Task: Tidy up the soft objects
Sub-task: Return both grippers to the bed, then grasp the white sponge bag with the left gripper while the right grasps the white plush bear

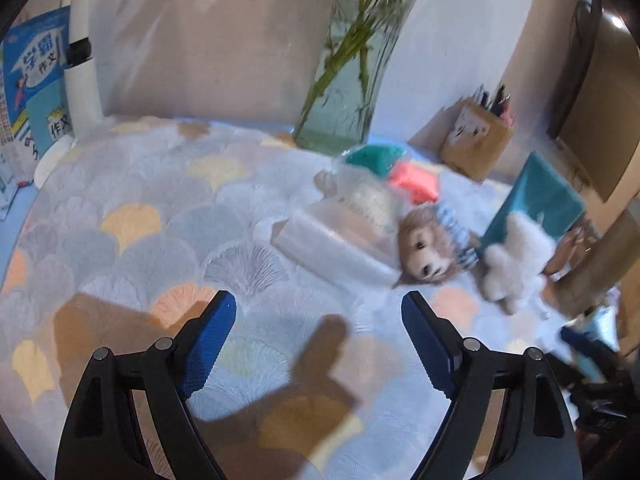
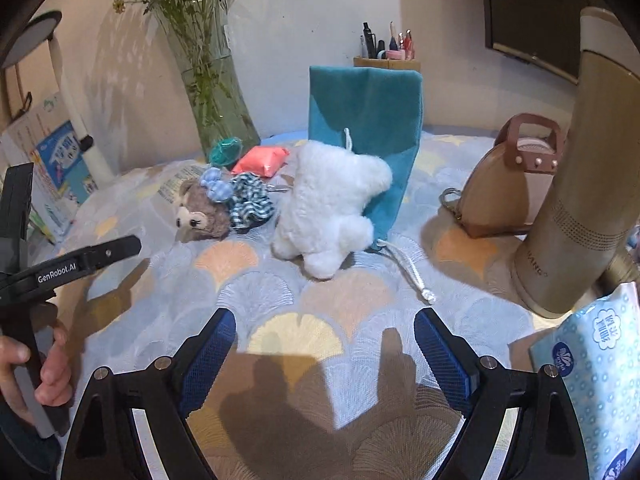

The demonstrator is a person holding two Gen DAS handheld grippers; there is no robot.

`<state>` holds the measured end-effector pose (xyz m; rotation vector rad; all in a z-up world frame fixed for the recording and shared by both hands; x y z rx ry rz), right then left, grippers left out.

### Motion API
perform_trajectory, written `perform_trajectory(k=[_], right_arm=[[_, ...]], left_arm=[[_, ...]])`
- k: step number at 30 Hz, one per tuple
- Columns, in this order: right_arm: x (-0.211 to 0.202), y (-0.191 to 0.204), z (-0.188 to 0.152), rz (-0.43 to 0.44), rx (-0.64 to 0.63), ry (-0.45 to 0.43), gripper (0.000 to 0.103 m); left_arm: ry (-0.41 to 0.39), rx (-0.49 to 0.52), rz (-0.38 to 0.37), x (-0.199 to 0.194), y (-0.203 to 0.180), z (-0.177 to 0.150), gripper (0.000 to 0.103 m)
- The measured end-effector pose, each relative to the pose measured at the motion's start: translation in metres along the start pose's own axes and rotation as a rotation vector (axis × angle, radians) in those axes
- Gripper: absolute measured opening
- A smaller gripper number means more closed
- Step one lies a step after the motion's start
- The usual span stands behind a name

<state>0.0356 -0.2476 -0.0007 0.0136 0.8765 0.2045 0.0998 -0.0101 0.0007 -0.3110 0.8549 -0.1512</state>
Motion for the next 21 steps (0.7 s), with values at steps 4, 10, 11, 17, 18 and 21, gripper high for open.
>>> perform_trajectory(k=[4, 10, 11, 17, 18, 21], right_arm=[[-0.009, 0.005, 0.026, 0.045, -0.002, 0.067, 0.090], [0.009, -0.003, 0.070, -0.085, 0.065, -0.007, 0.090], [0.016, -0.005, 0.071, -0.113, 0.071, -0.012, 0.090], [0.049, -0.017, 0.062, -0.180, 0.123, -0.021, 0.079], [0.053, -0.019, 0.060, -0.192, 0.126, -0.022, 0.077], [0.053, -0.023, 0.059, -0.181, 0.142, -0.029, 0.068]], left_arm=[[-0.014, 0.056, -0.019, -0.010, -0.017, 0.028, 0.083], [0.009, 0.190, 0.027, 0.037, -0.032, 0.059, 0.083], [0.029, 0.207, 0.025, 0.047, -0.031, 0.060, 0.083], [0.076, 0.225, -0.009, 0.077, -0.030, 0.056, 0.081], [0.079, 0.225, -0.015, 0.077, -0.031, 0.056, 0.081], [0.102, 0.226, -0.040, 0.082, -0.033, 0.052, 0.081]])
Point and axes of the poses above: each gripper's, at about its wrist camera, not at the fingertips, and x roughly the way its jaws point, y to its left, z to its top, the point moved 5 cm from there along x, roughly the way its jaws point, and after that the axes turned 6 degrees about -x, right-handed, at the moved point
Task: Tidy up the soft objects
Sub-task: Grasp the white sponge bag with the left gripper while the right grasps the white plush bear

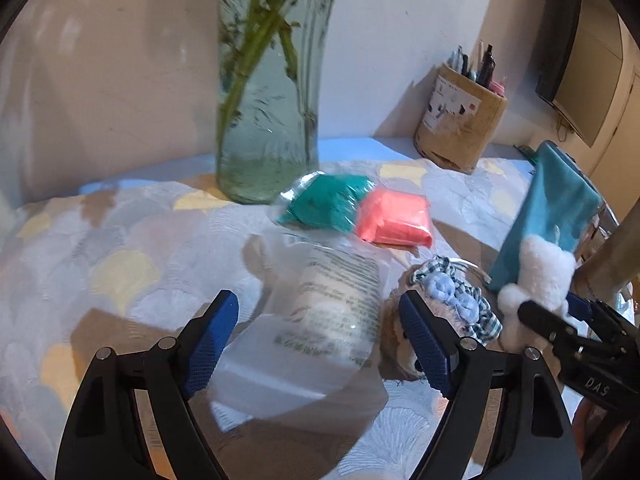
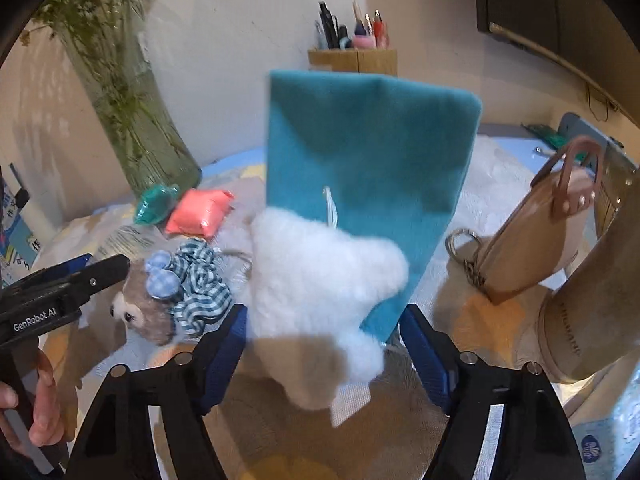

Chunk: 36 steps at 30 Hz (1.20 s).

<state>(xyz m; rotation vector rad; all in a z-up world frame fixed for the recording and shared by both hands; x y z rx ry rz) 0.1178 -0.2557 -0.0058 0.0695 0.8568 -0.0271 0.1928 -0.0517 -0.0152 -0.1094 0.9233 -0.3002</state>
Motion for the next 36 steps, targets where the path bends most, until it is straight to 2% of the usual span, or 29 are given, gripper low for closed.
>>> perform_trajectory(k=[1, 2, 3, 6, 8, 11, 13, 15, 18, 22, 24, 25, 27, 31, 33, 36], right_arm=[[-0.001, -0.001, 0.000, 0.000, 0.001, -0.008, 0.064], [-0.001, -0.001, -0.001, 0.003, -0.001, -0.011, 0.059], [-0.004, 0.000, -0.001, 0.009, -0.005, -0.021, 0.055], [-0.010, 0.002, -0.002, 0.031, -0.017, -0.044, 0.048], [-0.017, 0.003, -0.003, 0.078, -0.010, -0.061, 0.047], [-0.028, -0.002, -0.010, 0.187, 0.044, -0.031, 0.046], [-0.042, -0.004, -0.015, 0.267, 0.090, -0.021, 0.046], [-0.058, -0.004, -0.019, 0.316, 0.083, -0.011, 0.046], [-0.083, 0.007, -0.030, 0.321, -0.037, 0.014, 0.046], [-0.096, 0.023, -0.052, 0.242, -0.266, 0.084, 0.051], [-0.094, 0.025, -0.062, 0.224, -0.323, 0.121, 0.060], [-0.094, 0.020, -0.066, 0.212, -0.321, 0.128, 0.060], [-0.095, 0.005, -0.075, 0.185, -0.274, 0.152, 0.069], [-0.119, -0.024, -0.082, 0.167, -0.134, 0.100, 0.072], [-0.132, -0.029, -0.082, 0.208, -0.069, 0.054, 0.081], [-0.140, -0.016, -0.077, 0.324, -0.027, 0.001, 0.085]], left_arm=[[-0.005, -0.001, 0.001, 0.001, 0.000, 0.000, 0.081], [-0.006, -0.001, 0.001, 0.002, 0.000, 0.000, 0.069], [0.007, -0.004, -0.010, 0.004, 0.001, -0.001, 0.047], [0.043, 0.014, -0.039, 0.003, -0.001, -0.006, 0.035], [0.050, 0.015, -0.050, -0.008, -0.005, -0.011, 0.035], [0.025, 0.027, 0.003, -0.033, -0.005, -0.022, 0.035], [0.007, -0.014, -0.009, -0.054, -0.001, -0.033, 0.035], [-0.005, -0.029, -0.026, -0.071, -0.002, -0.044, 0.035], [-0.028, -0.019, -0.066, -0.093, -0.013, -0.064, 0.035], [-0.042, -0.006, -0.152, -0.107, -0.035, -0.089, 0.035], [-0.034, 0.007, -0.164, -0.102, -0.042, -0.098, 0.035], [-0.029, 0.006, -0.170, -0.099, -0.044, -0.103, 0.035], [-0.031, 0.004, -0.177, -0.094, -0.046, -0.112, 0.035], [-0.021, -0.012, -0.170, -0.084, -0.042, -0.118, 0.035], [-0.037, -0.004, -0.170, -0.087, -0.044, -0.118, 0.035], [-0.040, 0.032, -0.150, -0.087, -0.050, -0.121, 0.035]])
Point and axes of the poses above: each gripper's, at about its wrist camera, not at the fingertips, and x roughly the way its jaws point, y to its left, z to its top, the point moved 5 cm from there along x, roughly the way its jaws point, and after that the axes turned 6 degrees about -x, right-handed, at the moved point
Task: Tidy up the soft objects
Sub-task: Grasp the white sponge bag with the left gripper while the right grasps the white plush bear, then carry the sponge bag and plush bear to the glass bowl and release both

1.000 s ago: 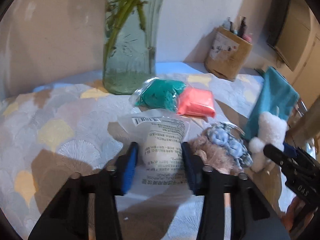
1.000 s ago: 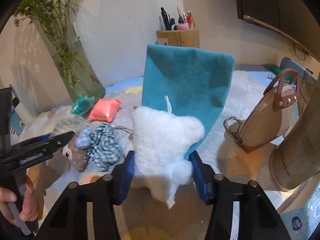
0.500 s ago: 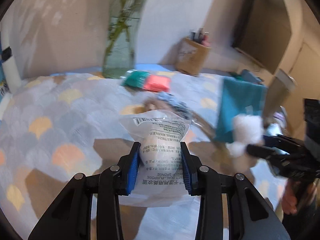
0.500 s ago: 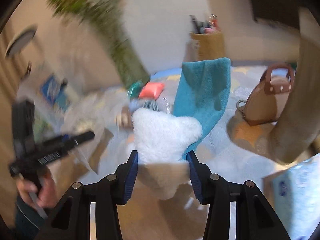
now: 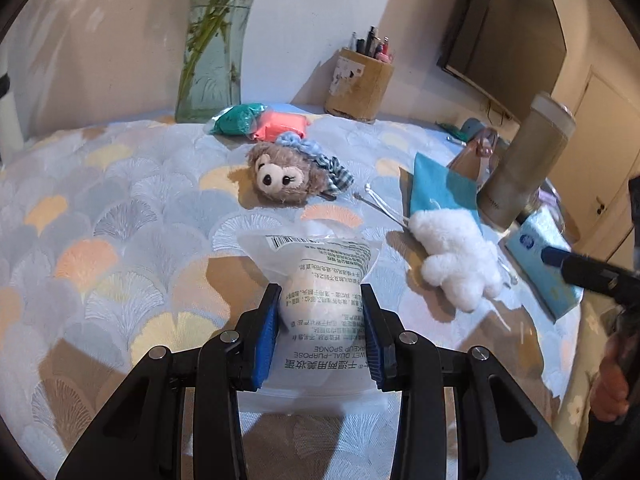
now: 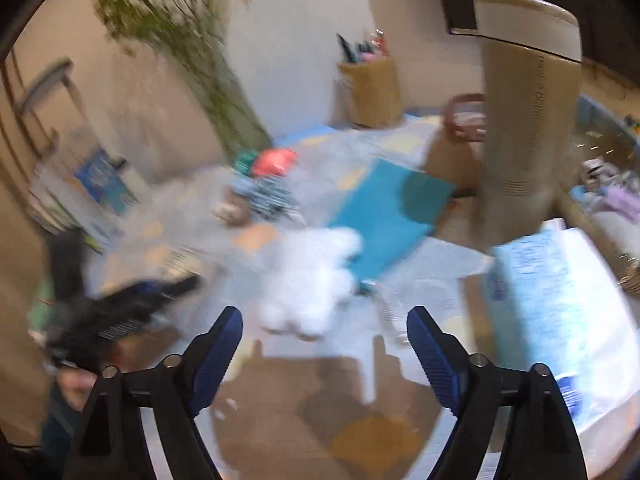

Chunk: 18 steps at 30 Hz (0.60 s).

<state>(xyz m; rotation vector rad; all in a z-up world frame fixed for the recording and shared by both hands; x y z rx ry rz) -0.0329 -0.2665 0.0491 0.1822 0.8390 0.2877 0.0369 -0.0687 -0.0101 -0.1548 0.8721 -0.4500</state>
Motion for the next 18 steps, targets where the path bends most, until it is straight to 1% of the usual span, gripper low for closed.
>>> perform_trajectory(k=[1, 2, 6, 9, 12, 13, 14, 15, 16, 18], right_arm=[[0.006, 0.007, 0.003, 0.003, -0.004, -0.007, 0.087], [0.013, 0.012, 0.006, -0.024, -0.014, -0.008, 0.088], [0.055, 0.024, 0.015, -0.214, -0.087, 0.031, 0.088], [0.079, 0.023, 0.011, -0.305, -0.114, 0.078, 0.087], [0.093, 0.021, 0.004, -0.329, -0.134, 0.106, 0.087], [0.095, 0.021, 0.001, -0.363, -0.146, 0.107, 0.085], [0.095, 0.020, 0.000, -0.392, -0.158, 0.107, 0.072], [0.094, 0.021, 0.000, -0.377, -0.159, 0.098, 0.066], [0.089, 0.022, 0.001, -0.326, -0.155, 0.072, 0.062], [0.078, 0.025, 0.002, -0.270, -0.160, 0.023, 0.044]], left_arm=[[-0.004, 0.012, 0.002, -0.001, -0.002, 0.000, 0.035], [-0.008, 0.021, 0.006, -0.002, -0.003, -0.001, 0.035], [-0.009, 0.019, 0.005, -0.002, -0.001, -0.001, 0.035], [-0.007, 0.023, 0.007, -0.001, -0.002, -0.001, 0.035], [-0.009, 0.032, 0.009, -0.001, -0.003, -0.001, 0.035], [-0.008, 0.032, 0.009, -0.001, -0.003, -0.001, 0.035], [-0.008, 0.030, 0.010, -0.001, -0.003, -0.001, 0.035], [-0.009, 0.029, 0.009, -0.001, -0.003, -0.001, 0.035], [-0.009, 0.028, 0.008, -0.001, -0.003, -0.001, 0.035], [-0.013, 0.026, 0.006, -0.002, -0.003, -0.001, 0.035]])
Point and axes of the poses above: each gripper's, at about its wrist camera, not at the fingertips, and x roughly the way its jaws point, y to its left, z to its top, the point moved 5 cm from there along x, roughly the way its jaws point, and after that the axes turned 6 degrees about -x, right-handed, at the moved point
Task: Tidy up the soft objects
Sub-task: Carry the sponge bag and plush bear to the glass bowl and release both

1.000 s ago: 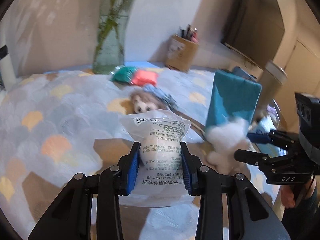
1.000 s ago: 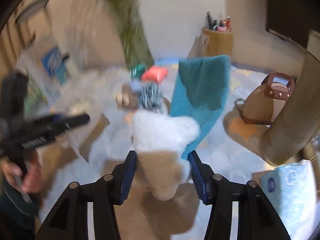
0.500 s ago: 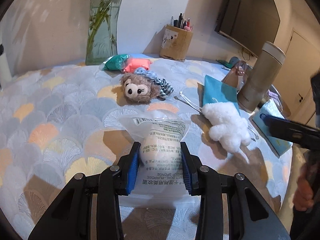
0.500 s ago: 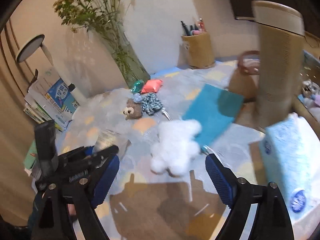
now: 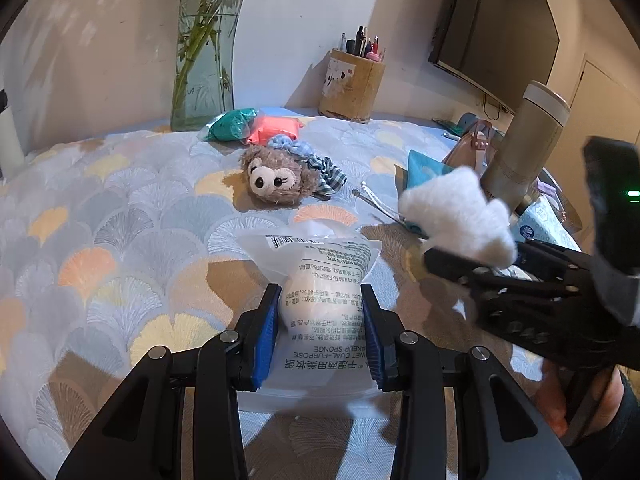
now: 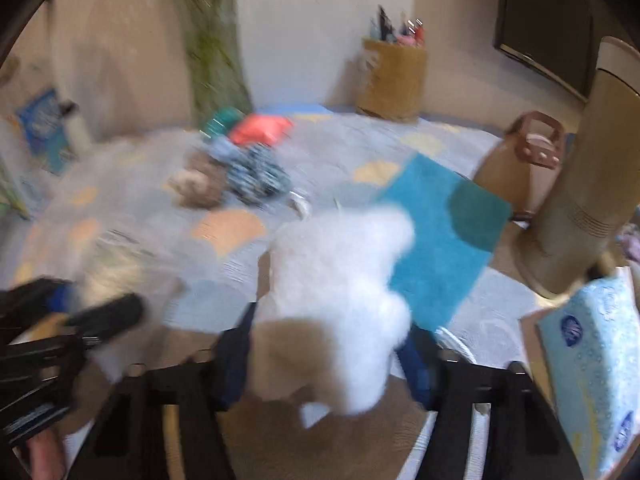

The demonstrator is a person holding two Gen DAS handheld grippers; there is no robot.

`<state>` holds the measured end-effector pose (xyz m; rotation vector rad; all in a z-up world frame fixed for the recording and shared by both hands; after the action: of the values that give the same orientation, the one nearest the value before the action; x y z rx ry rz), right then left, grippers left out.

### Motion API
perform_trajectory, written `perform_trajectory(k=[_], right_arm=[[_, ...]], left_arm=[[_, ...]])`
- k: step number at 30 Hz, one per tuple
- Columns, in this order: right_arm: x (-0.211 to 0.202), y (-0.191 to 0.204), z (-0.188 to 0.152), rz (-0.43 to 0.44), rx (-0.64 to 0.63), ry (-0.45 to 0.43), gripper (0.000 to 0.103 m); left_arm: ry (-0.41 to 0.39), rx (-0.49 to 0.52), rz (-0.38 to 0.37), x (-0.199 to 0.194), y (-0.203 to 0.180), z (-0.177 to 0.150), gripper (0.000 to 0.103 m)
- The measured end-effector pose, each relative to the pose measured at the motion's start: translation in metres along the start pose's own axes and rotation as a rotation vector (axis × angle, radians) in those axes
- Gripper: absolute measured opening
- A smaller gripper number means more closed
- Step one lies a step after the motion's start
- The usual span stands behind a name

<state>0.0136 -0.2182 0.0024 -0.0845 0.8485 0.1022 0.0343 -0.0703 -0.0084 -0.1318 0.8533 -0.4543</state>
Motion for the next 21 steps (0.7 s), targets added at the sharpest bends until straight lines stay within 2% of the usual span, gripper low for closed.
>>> perform_trajectory(k=[4, 8, 13, 21], right_arm=[[-0.024, 0.002, 0.000, 0.110, 0.027, -0.070, 0.044], [-0.037, 0.003, -0.001, 0.116, 0.020, -0.090, 0.044], [-0.060, -0.009, 0.001, 0.141, 0.032, -0.118, 0.044], [-0.098, -0.046, 0.000, 0.059, 0.027, -0.103, 0.044]], left_arm=[[-0.002, 0.000, 0.007, 0.000, -0.001, 0.001, 0.035], [-0.014, -0.001, 0.019, -0.005, -0.001, 0.003, 0.035], [-0.043, 0.002, -0.004, -0.020, -0.017, 0.009, 0.035], [-0.088, 0.085, -0.097, -0.039, -0.083, 0.032, 0.035]])
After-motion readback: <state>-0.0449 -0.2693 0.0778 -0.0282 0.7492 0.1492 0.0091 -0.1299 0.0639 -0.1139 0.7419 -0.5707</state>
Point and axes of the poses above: each gripper's, at about its wrist camera, not at the fingertips, and x roughly the way its jaws point, y to its left, z to its top, the point moved 5 cm from there along x, roughly the way its jaws point, and after that the axes turned 6 degrees about -x, right-handed, at the moved point
